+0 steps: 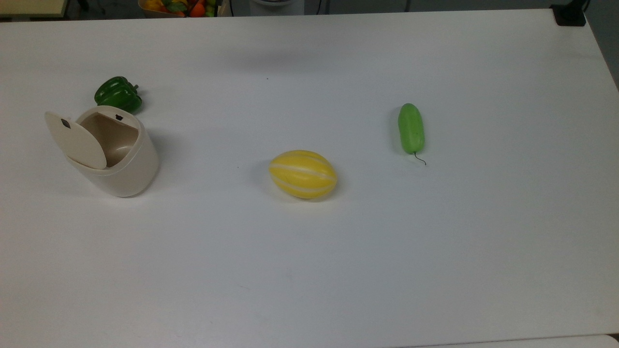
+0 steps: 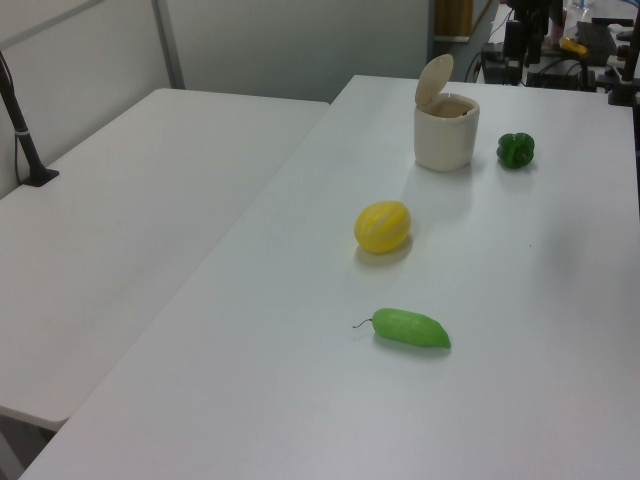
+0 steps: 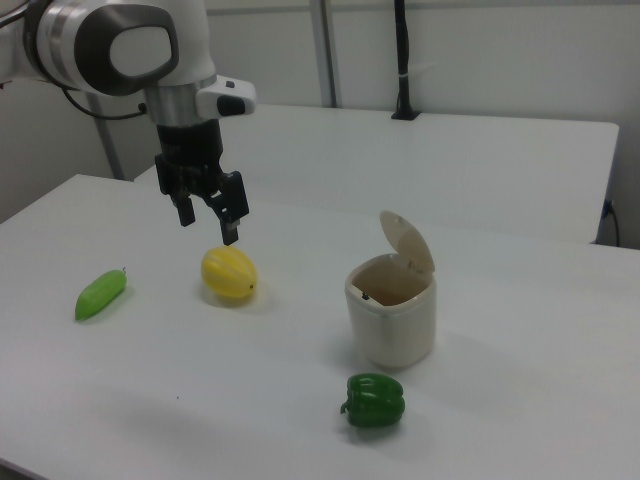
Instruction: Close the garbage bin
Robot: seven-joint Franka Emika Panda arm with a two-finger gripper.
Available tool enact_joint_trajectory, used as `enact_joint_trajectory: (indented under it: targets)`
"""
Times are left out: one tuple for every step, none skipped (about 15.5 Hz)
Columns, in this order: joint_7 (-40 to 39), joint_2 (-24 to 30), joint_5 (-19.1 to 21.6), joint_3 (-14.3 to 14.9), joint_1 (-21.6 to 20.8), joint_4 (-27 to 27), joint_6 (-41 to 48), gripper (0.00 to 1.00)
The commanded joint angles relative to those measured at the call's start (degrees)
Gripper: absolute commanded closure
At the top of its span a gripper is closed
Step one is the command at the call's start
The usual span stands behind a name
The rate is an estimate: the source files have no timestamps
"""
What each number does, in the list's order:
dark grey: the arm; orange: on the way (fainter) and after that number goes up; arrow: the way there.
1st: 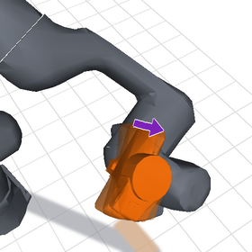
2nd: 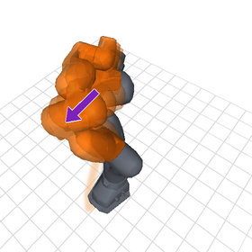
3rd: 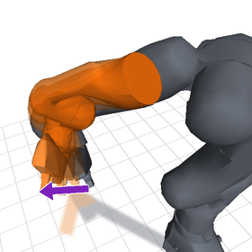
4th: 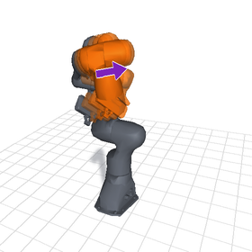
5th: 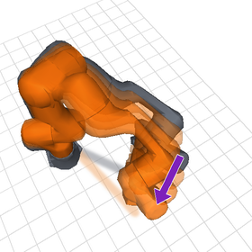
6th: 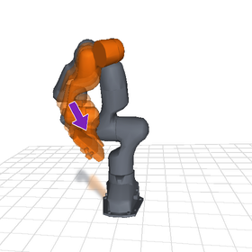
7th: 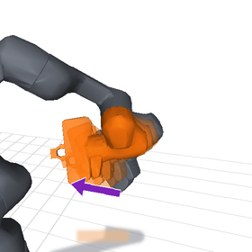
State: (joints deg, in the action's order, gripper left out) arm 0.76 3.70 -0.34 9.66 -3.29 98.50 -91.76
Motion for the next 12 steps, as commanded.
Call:
enact_joint_trajectory:
  targets:
    - [0.03,-0.09,-1.06,0.97,-0.58,-1.2,-0.44,0.19]
    - [0.03,-0.27,-1.06,0.97,-0.4,-1.47,-0.52,0.26]
    - [0.03,-0.27,-0.98,0.97,-0.4,-1.73,-0.79,0.36]
    - [0.03,-0.36,-0.98,1.06,-0.23,-1.73,-1.05,0.46]
    - [0.03,-0.44,-0.89,1.06,0.12,-1.82,-1.4,0.53]
    - [0.12,-1.14,-0.71,1.06,0.21,-2.78,-1.75,0.59]
    - [0.2,-1.76,-0.63,1.15,0.48,-4.61,-1.67,0.66]
    - [0.21,-2.63,-0.45,1.32,0.91,-5.76,-1.76,0.71]
    - [0.21,-3.34,-0.36,1.67,1.09,-7.17,-1.84,0.74]
    - [0.21,-4.22,-0.19,2.29,1.18,-8.49,-2.1,0.77]
    - [0.21,-5.27,-0.19,2.73,1.27,-9.81,-2.54,0.78]
    - [0.21,-6.15,-0.1,2.82,1.62,-11.12,-2.98,0.8]
